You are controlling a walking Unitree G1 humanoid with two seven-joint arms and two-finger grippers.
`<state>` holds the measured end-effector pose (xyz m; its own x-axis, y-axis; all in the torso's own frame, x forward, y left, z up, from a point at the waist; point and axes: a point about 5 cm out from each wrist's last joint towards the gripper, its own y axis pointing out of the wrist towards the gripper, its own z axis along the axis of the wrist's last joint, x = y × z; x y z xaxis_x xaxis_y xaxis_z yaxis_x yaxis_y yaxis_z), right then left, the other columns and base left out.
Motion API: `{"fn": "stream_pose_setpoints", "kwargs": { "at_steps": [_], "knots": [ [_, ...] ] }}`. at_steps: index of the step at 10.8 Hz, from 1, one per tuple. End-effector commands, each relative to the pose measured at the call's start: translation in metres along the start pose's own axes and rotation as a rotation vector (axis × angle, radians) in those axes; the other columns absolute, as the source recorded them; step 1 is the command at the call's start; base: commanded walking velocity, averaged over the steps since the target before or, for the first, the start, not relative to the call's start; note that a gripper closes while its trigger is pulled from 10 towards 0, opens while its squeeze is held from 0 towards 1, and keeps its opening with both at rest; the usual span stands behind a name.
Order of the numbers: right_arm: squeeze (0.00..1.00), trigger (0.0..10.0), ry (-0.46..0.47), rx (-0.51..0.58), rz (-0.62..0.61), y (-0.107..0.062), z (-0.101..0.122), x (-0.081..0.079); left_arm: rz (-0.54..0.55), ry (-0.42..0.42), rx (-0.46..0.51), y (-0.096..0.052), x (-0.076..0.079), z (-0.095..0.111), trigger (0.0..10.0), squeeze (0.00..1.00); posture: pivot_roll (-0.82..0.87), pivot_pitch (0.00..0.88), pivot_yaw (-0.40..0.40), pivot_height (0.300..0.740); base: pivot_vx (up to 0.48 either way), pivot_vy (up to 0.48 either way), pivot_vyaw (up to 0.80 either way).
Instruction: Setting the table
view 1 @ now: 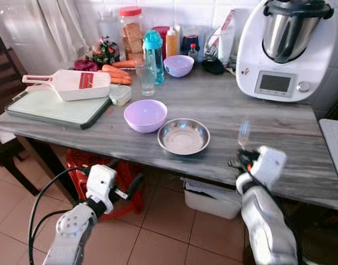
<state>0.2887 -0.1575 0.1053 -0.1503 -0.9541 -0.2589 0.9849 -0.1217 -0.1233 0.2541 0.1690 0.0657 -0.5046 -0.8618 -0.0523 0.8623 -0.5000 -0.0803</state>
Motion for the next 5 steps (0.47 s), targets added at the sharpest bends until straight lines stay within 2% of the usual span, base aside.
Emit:
{"fn": "stream_pose_setpoints", "kwargs": {
  "at_steps": [1,2,4,5],
  "knots": [
    [0.0,10.0,0.006,-0.014,-0.021,0.007,0.001,-0.001,-0.038,0.028,0.024,0.001,0.0,0.008,10.0,0.0,0.01,0.0,0.036,0.74,0.0,0.0,0.0],
    [0.0,10.0,-0.011,-0.061,-0.032,0.02,0.0,-0.004,-0.07,0.035,0.026,0.001,0.004,0.008,10.0,0.0,0.01,0.0,0.036,0.74,0.0,0.0,0.0],
    [0.0,10.0,-0.021,-0.082,-0.021,0.029,-0.002,-0.008,-0.087,0.033,0.029,0.002,0.008,0.008,10.0,0.0,0.02,0.0,0.034,0.74,0.0,0.0,0.0],
    [0.0,10.0,-0.034,-0.121,-0.017,0.039,-0.005,-0.009,-0.123,0.024,0.04,0.004,0.012,0.009,10.0,0.0,0.03,0.0,0.027,0.74,0.0,0.0,0.0]
  ]
}}
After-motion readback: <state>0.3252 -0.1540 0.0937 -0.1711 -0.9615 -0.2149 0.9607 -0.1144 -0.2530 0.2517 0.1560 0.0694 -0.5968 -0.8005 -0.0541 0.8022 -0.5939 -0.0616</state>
